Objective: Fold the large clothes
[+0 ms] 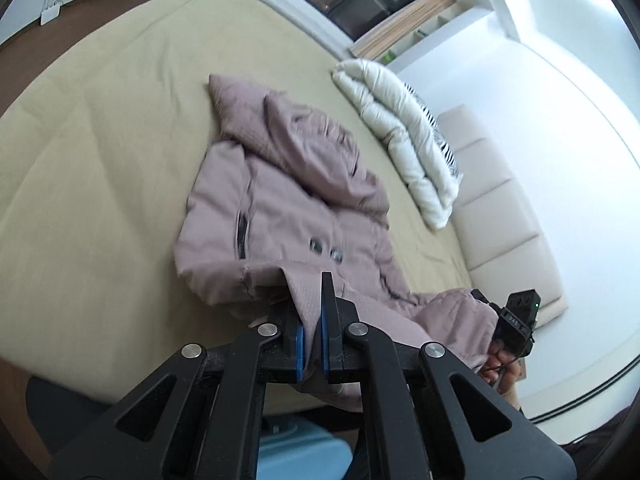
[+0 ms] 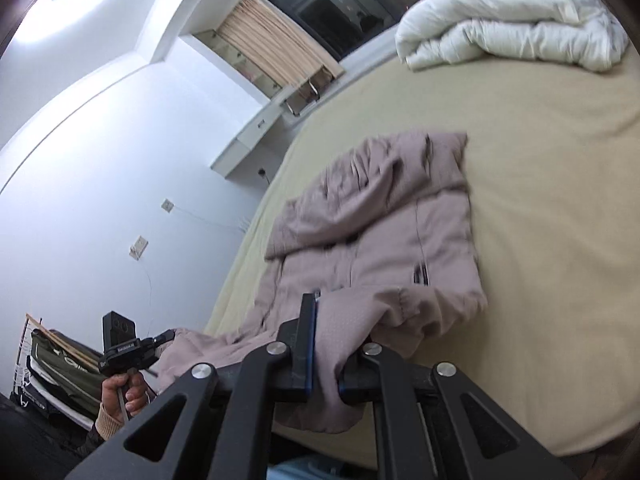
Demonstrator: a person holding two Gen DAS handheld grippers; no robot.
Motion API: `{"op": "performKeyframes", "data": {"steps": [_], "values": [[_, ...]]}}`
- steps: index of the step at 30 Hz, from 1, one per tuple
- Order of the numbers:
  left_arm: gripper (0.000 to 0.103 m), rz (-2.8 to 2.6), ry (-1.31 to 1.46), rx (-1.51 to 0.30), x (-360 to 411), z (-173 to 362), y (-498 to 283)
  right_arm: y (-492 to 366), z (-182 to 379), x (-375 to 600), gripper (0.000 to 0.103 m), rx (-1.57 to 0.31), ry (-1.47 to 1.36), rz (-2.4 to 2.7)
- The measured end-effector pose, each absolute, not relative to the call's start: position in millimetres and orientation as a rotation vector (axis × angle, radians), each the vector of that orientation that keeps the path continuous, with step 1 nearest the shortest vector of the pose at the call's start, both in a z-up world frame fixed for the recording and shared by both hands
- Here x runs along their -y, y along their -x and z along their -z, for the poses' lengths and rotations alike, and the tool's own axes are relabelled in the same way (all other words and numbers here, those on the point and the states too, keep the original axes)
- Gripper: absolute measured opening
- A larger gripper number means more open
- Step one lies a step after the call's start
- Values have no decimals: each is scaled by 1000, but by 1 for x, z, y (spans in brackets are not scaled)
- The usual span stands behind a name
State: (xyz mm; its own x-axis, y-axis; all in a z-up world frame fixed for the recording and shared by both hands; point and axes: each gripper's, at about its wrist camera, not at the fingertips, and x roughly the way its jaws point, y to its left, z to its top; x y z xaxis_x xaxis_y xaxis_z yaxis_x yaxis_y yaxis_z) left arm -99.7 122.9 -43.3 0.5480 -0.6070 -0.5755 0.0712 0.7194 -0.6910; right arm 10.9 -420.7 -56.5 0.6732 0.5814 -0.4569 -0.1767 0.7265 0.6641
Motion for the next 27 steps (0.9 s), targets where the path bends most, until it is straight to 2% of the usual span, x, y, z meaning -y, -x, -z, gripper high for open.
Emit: {"op": "performKeyframes", "data": {"steps": [8, 14, 19, 27], "values": [[4, 419, 665, -762, -135, 5, -3, -105, 14, 421, 9, -590, -547, -386], [4, 400, 673, -720, -134, -3, -102, -189, -6, 424, 9, -551, -504, -319], [4, 367, 679, -707, -135, 4, -184, -260, -2, 428, 9, -540, -481, -248], [4, 297, 653, -742, -128, 39, -319, -370, 37, 439, 9, -604, -495, -147]]}}
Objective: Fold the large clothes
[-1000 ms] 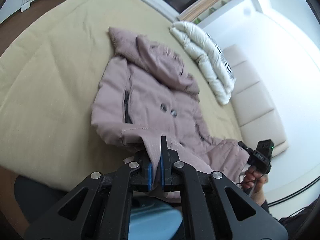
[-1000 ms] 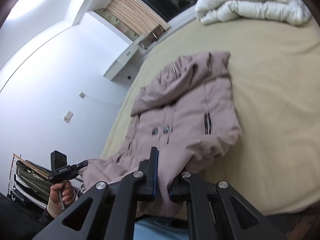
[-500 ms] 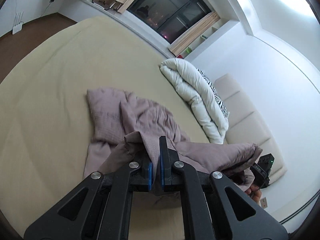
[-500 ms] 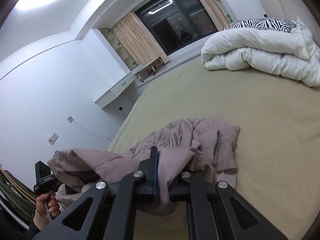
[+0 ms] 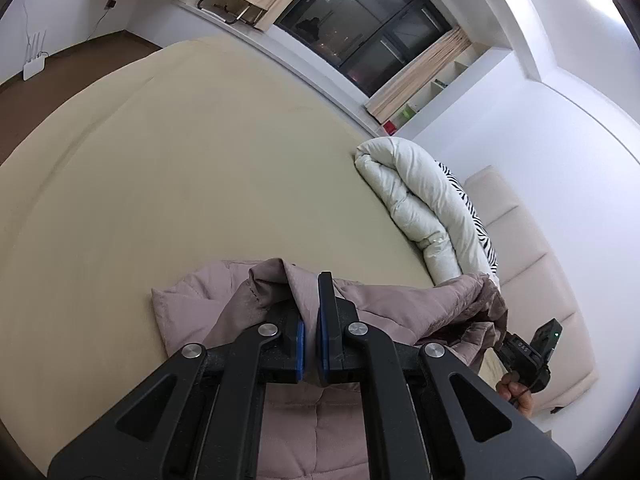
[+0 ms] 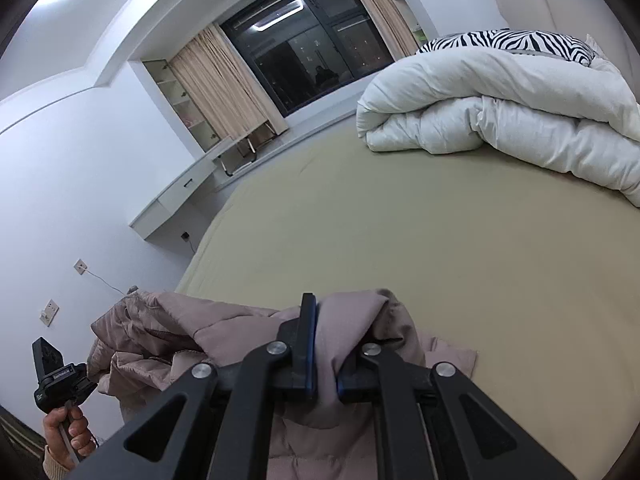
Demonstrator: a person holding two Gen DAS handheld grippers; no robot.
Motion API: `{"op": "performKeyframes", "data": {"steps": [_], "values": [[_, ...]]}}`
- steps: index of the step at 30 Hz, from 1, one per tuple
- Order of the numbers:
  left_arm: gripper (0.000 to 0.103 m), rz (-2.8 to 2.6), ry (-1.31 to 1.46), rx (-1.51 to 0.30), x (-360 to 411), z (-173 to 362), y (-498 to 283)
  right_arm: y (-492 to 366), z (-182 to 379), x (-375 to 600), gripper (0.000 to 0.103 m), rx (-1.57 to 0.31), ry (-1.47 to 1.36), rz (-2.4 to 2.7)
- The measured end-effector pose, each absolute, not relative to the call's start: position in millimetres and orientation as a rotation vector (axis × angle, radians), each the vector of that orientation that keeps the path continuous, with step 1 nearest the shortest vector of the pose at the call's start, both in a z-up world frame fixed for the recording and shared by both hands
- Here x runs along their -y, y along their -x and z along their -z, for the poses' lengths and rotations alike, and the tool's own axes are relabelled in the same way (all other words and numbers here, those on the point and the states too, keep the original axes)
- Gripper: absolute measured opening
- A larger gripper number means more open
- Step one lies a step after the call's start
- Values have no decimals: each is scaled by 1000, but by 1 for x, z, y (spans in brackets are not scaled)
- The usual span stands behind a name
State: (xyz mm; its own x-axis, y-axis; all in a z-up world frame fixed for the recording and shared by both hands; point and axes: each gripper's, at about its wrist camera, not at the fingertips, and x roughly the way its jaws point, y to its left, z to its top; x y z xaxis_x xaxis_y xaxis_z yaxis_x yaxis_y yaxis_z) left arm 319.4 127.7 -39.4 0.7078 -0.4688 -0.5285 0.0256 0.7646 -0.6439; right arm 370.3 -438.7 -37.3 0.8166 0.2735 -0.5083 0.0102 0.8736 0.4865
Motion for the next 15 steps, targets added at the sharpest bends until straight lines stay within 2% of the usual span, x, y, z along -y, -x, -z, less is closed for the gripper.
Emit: {"op": "performKeyframes", "data": {"steps": [6, 9, 12, 13, 14, 15], "values": [[6, 205, 669, -834, -123, 94, -400, -437, 90, 440, 9, -741, -478, -92], [11, 187, 673, -887, -124, 116, -419, -453, 122, 446, 15, -831, -545, -91], [20, 191, 701, -831, -135, 110, -408, -444, 130, 459, 33, -797, -648, -139], [27, 174, 708, -799, -143, 104, -402, -438, 128, 462, 50, -779, -656, -147], [39, 157, 712, -771, -149, 97, -395, -432, 124, 464, 68, -766, -654, -146], [47, 144, 715, -751, -153, 93, -389, -424, 118, 465, 75, -745, -649, -133]]}}
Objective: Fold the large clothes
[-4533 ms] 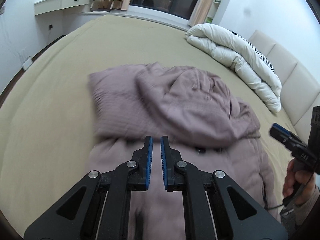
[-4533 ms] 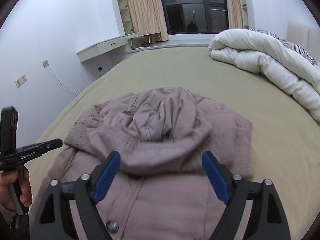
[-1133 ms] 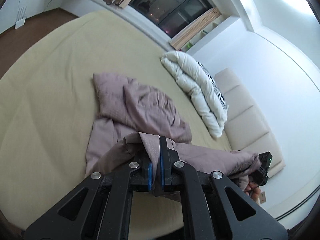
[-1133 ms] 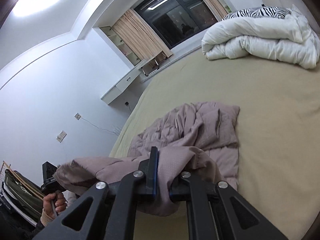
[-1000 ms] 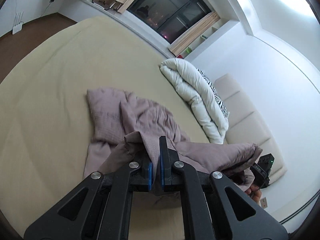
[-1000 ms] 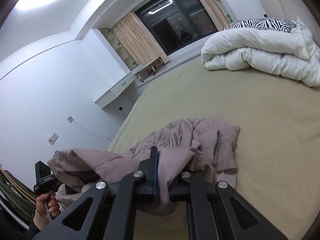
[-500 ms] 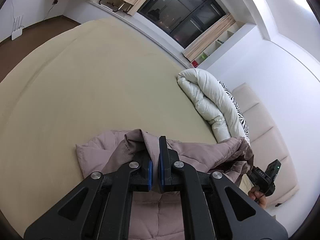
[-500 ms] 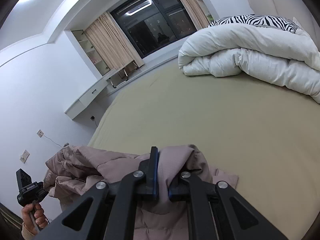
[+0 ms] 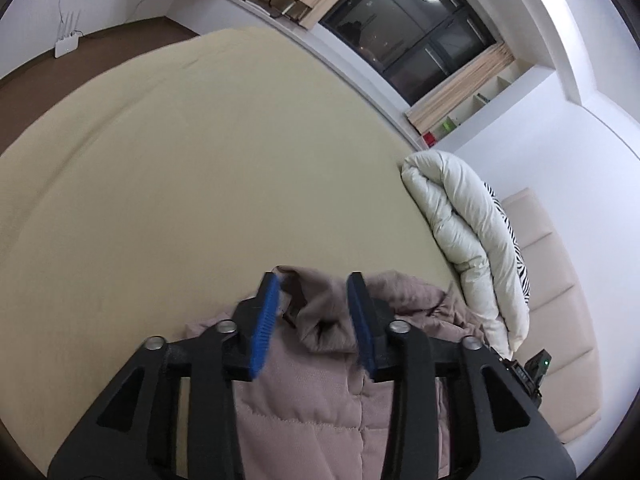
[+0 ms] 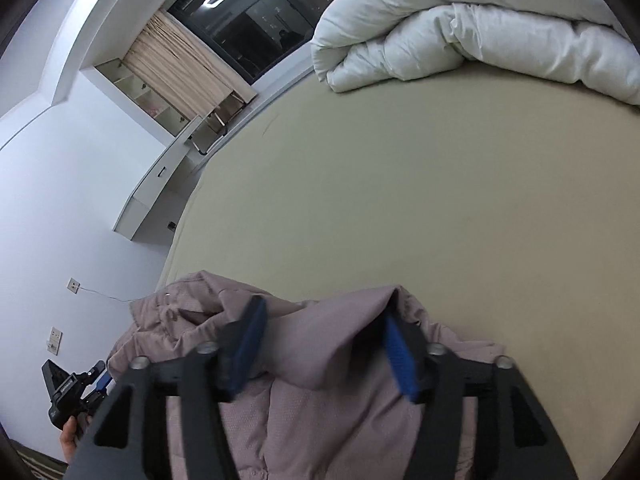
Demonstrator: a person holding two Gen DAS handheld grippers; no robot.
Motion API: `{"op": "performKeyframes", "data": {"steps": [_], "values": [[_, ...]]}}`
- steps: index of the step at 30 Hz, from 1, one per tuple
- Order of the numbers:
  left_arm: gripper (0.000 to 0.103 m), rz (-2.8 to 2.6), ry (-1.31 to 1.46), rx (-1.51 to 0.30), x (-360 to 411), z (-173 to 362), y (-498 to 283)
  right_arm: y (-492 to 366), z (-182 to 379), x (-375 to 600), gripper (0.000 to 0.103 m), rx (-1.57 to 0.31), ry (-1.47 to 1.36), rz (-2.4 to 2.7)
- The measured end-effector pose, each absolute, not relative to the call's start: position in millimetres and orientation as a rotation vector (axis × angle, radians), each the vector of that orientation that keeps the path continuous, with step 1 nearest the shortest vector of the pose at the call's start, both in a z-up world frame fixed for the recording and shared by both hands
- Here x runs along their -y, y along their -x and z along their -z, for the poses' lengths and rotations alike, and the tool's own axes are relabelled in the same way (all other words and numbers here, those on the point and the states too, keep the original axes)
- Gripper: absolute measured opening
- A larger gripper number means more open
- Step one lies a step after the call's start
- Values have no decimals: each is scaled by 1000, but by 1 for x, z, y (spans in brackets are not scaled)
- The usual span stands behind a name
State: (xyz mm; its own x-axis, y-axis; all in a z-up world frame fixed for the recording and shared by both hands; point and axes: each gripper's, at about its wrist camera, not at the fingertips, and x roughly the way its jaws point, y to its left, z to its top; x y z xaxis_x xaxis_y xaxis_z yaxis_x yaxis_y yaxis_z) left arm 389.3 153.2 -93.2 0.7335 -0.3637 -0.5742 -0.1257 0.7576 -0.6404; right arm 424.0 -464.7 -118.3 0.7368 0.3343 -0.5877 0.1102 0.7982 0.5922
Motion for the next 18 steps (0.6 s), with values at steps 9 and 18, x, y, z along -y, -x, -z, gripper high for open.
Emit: {"op": "performKeyframes", "data": {"steps": [9, 18], "values": [[53, 188, 355, -732, -30, 62, -323, -389, 58, 343, 86, -810, -271, -259], [53, 218, 239, -782, 20, 93, -313, -446, 117, 243, 49, -1024, 40, -145]]}}
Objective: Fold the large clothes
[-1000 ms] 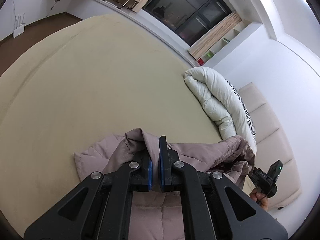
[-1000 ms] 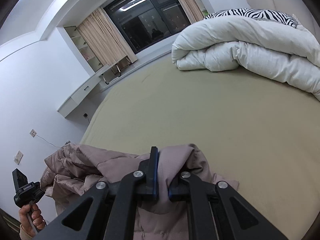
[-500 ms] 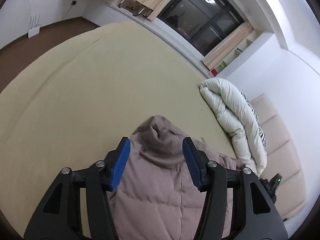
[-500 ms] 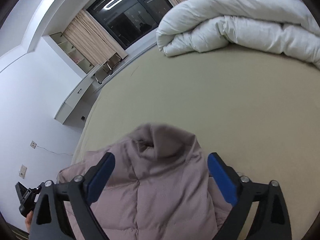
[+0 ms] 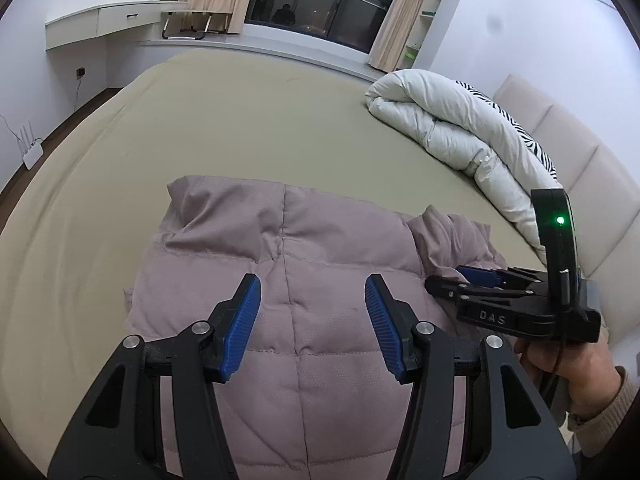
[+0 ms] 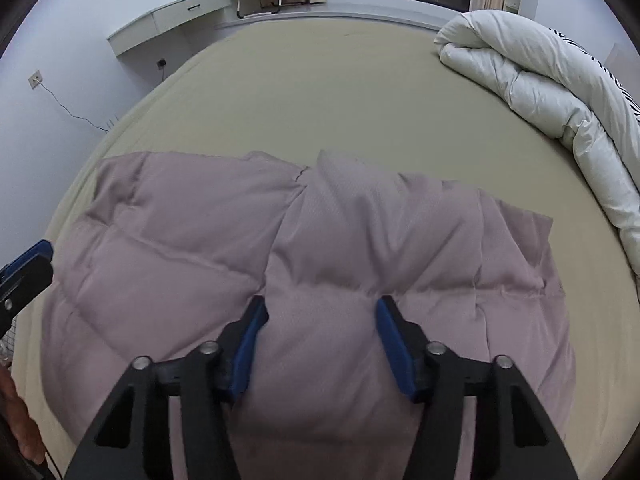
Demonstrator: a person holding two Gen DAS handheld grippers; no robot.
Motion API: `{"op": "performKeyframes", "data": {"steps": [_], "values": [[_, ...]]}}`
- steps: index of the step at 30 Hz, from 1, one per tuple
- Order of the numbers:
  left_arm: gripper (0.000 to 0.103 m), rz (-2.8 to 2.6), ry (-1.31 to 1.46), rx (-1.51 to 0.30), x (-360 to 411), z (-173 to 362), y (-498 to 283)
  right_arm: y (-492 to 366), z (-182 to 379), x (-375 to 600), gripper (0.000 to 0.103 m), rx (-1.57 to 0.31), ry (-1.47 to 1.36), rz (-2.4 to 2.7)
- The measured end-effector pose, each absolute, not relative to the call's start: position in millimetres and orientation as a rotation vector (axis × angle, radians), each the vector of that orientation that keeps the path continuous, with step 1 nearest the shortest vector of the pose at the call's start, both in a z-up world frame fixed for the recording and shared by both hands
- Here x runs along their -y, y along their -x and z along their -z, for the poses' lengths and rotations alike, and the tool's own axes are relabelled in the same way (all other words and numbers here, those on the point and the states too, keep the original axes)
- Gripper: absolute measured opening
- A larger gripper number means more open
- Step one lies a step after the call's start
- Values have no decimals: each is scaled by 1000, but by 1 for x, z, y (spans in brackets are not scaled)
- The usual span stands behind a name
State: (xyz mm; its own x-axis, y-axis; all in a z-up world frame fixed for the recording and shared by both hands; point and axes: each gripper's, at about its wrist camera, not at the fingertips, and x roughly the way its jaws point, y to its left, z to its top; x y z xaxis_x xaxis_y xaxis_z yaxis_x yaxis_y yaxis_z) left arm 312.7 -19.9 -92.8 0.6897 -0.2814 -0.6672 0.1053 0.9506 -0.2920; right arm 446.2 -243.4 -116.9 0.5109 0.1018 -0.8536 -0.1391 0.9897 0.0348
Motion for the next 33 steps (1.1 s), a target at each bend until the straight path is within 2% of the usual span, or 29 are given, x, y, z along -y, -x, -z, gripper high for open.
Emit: {"op": "performKeyframes", "data": {"steps": [2, 5, 10, 18, 33], "values": [[53, 202, 232, -789, 22, 100, -324, -460, 122, 249, 30, -1042, -6, -150], [53, 185, 212, -776, 27, 105, -343, -477, 122, 249, 13, -1030, 1, -141], [53, 164, 120, -774, 40, 114, -371, -506, 127, 248, 10, -1009, -5, -125], [53, 120, 82, -874, 44, 173, -420, -528, 168, 255, 12, -1025, -18, -139], [53, 100, 104, -904, 33, 229, -440, -532, 191, 261, 12, -986, -84, -176]]}}
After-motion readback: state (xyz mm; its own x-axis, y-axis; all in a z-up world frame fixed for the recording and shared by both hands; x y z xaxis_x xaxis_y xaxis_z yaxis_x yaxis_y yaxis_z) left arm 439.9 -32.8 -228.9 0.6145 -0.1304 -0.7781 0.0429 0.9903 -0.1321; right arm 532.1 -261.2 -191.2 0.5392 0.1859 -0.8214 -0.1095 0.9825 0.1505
